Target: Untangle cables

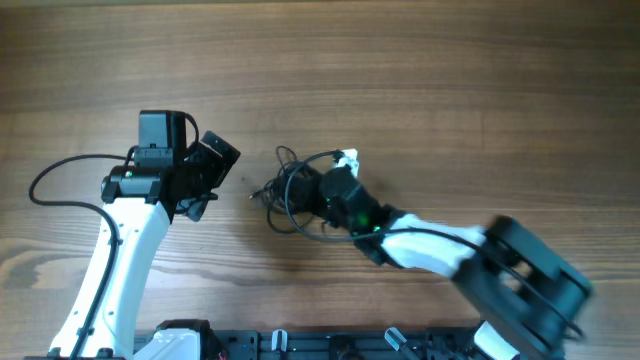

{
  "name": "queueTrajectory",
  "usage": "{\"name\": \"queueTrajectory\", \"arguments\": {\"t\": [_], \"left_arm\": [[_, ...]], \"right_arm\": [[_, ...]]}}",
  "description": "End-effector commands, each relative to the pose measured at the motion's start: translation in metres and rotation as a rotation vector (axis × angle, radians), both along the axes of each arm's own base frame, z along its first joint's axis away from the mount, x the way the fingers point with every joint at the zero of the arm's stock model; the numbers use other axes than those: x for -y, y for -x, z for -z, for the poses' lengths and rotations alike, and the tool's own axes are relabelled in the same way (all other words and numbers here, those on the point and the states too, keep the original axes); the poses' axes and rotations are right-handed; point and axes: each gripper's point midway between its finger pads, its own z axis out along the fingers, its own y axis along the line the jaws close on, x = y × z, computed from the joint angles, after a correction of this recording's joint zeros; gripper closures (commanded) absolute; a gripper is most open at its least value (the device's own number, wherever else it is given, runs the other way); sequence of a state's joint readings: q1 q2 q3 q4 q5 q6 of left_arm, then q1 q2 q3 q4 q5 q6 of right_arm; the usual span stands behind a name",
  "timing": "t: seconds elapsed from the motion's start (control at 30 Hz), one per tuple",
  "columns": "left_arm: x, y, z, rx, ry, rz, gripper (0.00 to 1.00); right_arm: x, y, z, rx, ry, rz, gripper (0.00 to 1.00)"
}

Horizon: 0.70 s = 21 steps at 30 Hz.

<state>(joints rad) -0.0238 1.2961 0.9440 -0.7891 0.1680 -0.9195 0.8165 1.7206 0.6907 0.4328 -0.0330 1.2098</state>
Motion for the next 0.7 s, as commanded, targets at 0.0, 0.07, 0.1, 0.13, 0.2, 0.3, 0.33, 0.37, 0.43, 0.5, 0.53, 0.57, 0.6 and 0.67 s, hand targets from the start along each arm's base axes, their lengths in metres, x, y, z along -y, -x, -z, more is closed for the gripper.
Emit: {"name": "queueTrajectory", "arguments": {"t": [0.0, 0.07, 0.1, 0.13, 0.2, 0.3, 0.33, 0.37, 0.43, 0.5, 0.53, 0.57, 0.6, 0.67], "left_arm": [[-0.004, -0.001, 0.000, -0.002, -0.010, -0.016, 0.00], [-0.004, -0.001, 0.000, -0.001, -0.009, -0.017, 0.00], [-0.004, -0.001, 0.000, -0.001, -0.009, -0.016, 0.00], [-0.004, -0.001, 0.000, -0.001, -0.009, -0.017, 0.00], [0.003, 0.000, -0.001, -0.006, 0.032, -0.013, 0.00], [0.035, 0.006, -0.009, -0.007, 0.189, 0.111, 0.00], [0.046, 0.007, -0.013, 0.020, 0.222, 0.200, 0.02], [0.062, 0.009, -0.020, 0.073, 0.248, 0.346, 0.07], [0.095, 0.020, -0.037, 0.198, 0.311, 0.651, 0.08], [0.124, 0.038, -0.053, 0.306, 0.396, 0.883, 0.09], [0.132, 0.044, -0.058, 0.327, 0.422, 0.935, 0.09], [0.137, 0.047, -0.058, 0.324, 0.430, 0.954, 0.10], [0.142, 0.050, -0.058, 0.320, 0.434, 0.972, 0.14], [0.148, 0.055, -0.058, 0.308, 0.444, 0.987, 0.14]], "right_arm": [[0.001, 0.011, -0.084, 0.324, 0.074, -0.236, 0.95], [-0.001, 0.035, -0.123, 0.459, 0.063, -0.395, 0.95], [0.001, 0.048, -0.139, 0.503, 0.056, -0.453, 0.95], [0.011, 0.061, -0.152, 0.521, 0.068, -0.480, 0.95], [0.024, 0.072, -0.156, 0.514, 0.097, -0.493, 0.96], [0.031, 0.079, -0.157, 0.506, 0.113, -0.501, 0.95], [0.033, 0.079, -0.157, 0.504, 0.117, -0.496, 0.95], [0.034, 0.076, -0.156, 0.496, 0.123, -0.478, 0.96], [0.040, 0.070, -0.153, 0.461, 0.128, -0.419, 0.96], [0.044, 0.065, -0.152, 0.431, 0.114, -0.382, 0.96], [0.046, 0.062, -0.152, 0.420, 0.109, -0.367, 0.96], [0.049, 0.058, -0.152, 0.403, 0.100, -0.342, 0.96], [0.053, 0.054, -0.152, 0.383, 0.088, -0.313, 0.96], [0.059, 0.047, -0.152, 0.356, 0.071, -0.272, 0.95]]}}
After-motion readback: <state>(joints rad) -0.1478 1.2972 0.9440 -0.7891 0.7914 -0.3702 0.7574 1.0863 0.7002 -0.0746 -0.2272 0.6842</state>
